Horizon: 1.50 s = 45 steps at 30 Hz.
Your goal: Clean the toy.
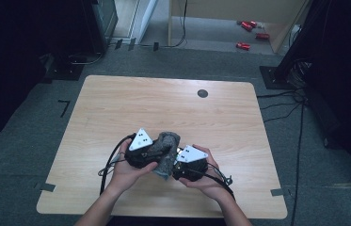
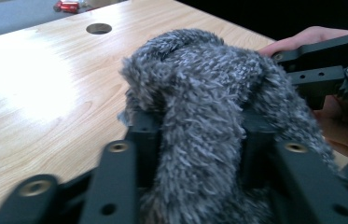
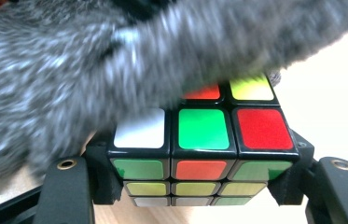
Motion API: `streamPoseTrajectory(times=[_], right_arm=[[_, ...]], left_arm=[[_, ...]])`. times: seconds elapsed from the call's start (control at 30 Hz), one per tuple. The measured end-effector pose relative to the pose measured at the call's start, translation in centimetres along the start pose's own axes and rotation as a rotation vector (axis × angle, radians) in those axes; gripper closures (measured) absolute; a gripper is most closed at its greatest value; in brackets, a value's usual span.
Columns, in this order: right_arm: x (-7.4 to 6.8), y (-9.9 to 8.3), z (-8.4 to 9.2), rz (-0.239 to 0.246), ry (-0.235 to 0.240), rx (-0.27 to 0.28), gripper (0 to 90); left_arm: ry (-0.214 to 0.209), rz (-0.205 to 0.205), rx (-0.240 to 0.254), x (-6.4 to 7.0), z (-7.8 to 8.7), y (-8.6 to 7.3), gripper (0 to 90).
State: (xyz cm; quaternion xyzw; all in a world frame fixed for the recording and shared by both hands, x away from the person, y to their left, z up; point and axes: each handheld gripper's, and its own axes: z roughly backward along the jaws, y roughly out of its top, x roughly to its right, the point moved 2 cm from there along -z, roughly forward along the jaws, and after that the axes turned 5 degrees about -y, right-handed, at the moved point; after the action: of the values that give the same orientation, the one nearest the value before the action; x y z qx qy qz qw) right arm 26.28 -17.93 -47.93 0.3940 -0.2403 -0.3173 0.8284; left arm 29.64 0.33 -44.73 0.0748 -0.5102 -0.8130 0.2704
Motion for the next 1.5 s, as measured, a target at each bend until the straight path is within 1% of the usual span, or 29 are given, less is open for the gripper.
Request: streamPoseTrajectory(times=[0.13, 0.17, 0.23, 0.27, 0.3, 0.33, 0.4, 0.43, 0.57, 0.6, 0.67, 0.7, 0.77, 0.8, 0.83, 0.87, 0.9, 0.93, 1.0, 1.03, 1.07, 1.1, 1.17, 1.23, 1.3, 1.33, 1.37, 1.43, 1.5], right_arm=[[0.2, -0.1, -0.2, -0.009, 0.002, -0.002, 34.6], [0.2, -0.1, -0.2, -0.009, 0.002, -0.002, 34.6], [0.2, -0.2, -0.3, -0.009, 0.009, -0.004, 34.6], [0.1, -0.2, -0.2, -0.010, 0.010, -0.004, 34.6], [0.0, -0.1, -0.1, -0.009, 0.012, 0.003, 34.6], [-0.1, 0.0, 0.0, -0.001, 0.009, 0.002, 34.6], [-0.2, -0.1, 0.1, 0.015, -0.009, -0.007, 34.6], [-0.2, -0.1, 0.0, 0.024, -0.017, -0.011, 34.6], [-0.1, -0.2, -0.1, 0.017, -0.035, -0.015, 34.6], [-0.1, -0.2, -0.1, 0.017, -0.035, -0.015, 34.6], [0.1, -0.1, -0.1, 0.007, -0.035, -0.007, 34.6], [0.2, -0.2, -0.1, -0.001, -0.031, -0.002, 34.6], [0.5, -0.2, 0.0, -0.015, -0.026, 0.007, 34.6], [0.6, -0.1, 0.1, -0.024, -0.028, 0.006, 34.6], [0.7, -0.1, 0.1, -0.028, -0.027, 0.007, 34.6], [0.7, -0.1, 0.1, -0.027, -0.025, 0.008, 34.6], [0.7, -0.2, 0.0, -0.030, -0.025, 0.002, 34.6], [0.6, -0.2, -0.1, -0.032, -0.026, -0.002, 34.6], [0.3, -0.2, -0.2, -0.018, -0.019, -0.016, 34.6], [0.3, -0.2, -0.2, -0.018, -0.019, -0.016, 34.6], [0.1, -0.2, -0.2, -0.004, -0.016, -0.014, 34.6], [0.0, -0.2, -0.2, -0.002, -0.014, -0.014, 34.6], [0.0, -0.2, -0.2, 0.002, -0.010, -0.008, 34.6], [0.0, -0.1, -0.2, 0.000, -0.009, -0.007, 34.6], [0.0, 0.0, -0.3, -0.011, -0.005, -0.003, 34.6], [0.0, 0.0, -0.4, -0.012, -0.003, -0.002, 34.6], [0.0, 0.0, -0.4, -0.017, 0.000, -0.003, 34.6], [0.0, 0.0, -0.4, -0.016, -0.005, -0.004, 34.6], [0.1, 0.0, -0.4, -0.014, -0.014, -0.008, 34.6]], left_arm=[[0.002, 0.003, 0.003, 0.5, -0.1, -0.1, 69.1], [0.002, 0.003, 0.003, 0.5, -0.1, -0.1, 65.2], [0.001, -0.004, 0.009, 1.2, -0.3, 0.1, 47.7], [-0.001, 0.005, 0.002, 1.4, -0.5, 0.2, 47.7], [0.007, 0.011, -0.008, 1.6, -0.8, 0.3, 32.3], [0.021, 0.015, -0.025, 1.5, -1.0, 0.2, 28.7], [-0.001, 0.062, -0.044, 1.0, -1.1, 0.1, 27.9], [-0.013, 0.080, -0.051, 0.6, -1.0, 0.0, 30.7], [-0.040, 0.098, -0.025, 0.2, -0.5, -0.3, 57.8], [-0.046, 0.089, -0.017, 0.3, -0.4, -0.3, 57.8], [-0.026, 0.058, -0.001, 0.6, -0.1, -0.2, 72.0], [-0.034, 0.034, 0.027, 1.0, 0.2, -0.1, 74.7], [-0.122, 0.016, 0.057, 1.6, 0.4, 0.1, 76.5], [-0.153, -0.007, 0.046, 2.1, 0.3, 0.2, 76.5], [-0.154, -0.044, 0.030, 2.6, 0.1, 0.2, 76.3], [-0.154, -0.044, 0.030, 2.6, 0.1, 0.2, 76.0], [-0.111, -0.080, 0.017, 3.3, -0.4, 0.2, 75.6], [-0.092, -0.085, 0.009, 3.3, -0.6, 0.2, 75.5], [-0.029, -0.082, 0.002, 2.9, -0.7, 0.1, 75.8], [-0.029, -0.082, 0.002, 2.9, -0.7, 0.1, 76.2], [0.020, -0.070, -0.003, 2.2, -0.6, 0.0, 76.2], [0.042, -0.054, -0.004, 1.7, -0.4, 0.0, 76.3], [0.032, -0.012, 0.002, 1.0, -0.1, -0.1, 76.6], [0.014, -0.007, 0.009, 1.0, 0.0, -0.1, 76.6], [-0.048, -0.034, 0.018, 1.8, -0.1, 0.0, 76.3], [-0.054, -0.095, 0.010, 3.1, -0.4, 0.1, 76.1], [-0.021, -0.118, 0.007, 3.5, -0.5, 0.1, 76.2], [-0.007, -0.118, 0.000, 3.5, -0.6, 0.1, 76.3], [0.013, -0.075, -0.008, 2.6, -0.6, 0.1, 76.5]])
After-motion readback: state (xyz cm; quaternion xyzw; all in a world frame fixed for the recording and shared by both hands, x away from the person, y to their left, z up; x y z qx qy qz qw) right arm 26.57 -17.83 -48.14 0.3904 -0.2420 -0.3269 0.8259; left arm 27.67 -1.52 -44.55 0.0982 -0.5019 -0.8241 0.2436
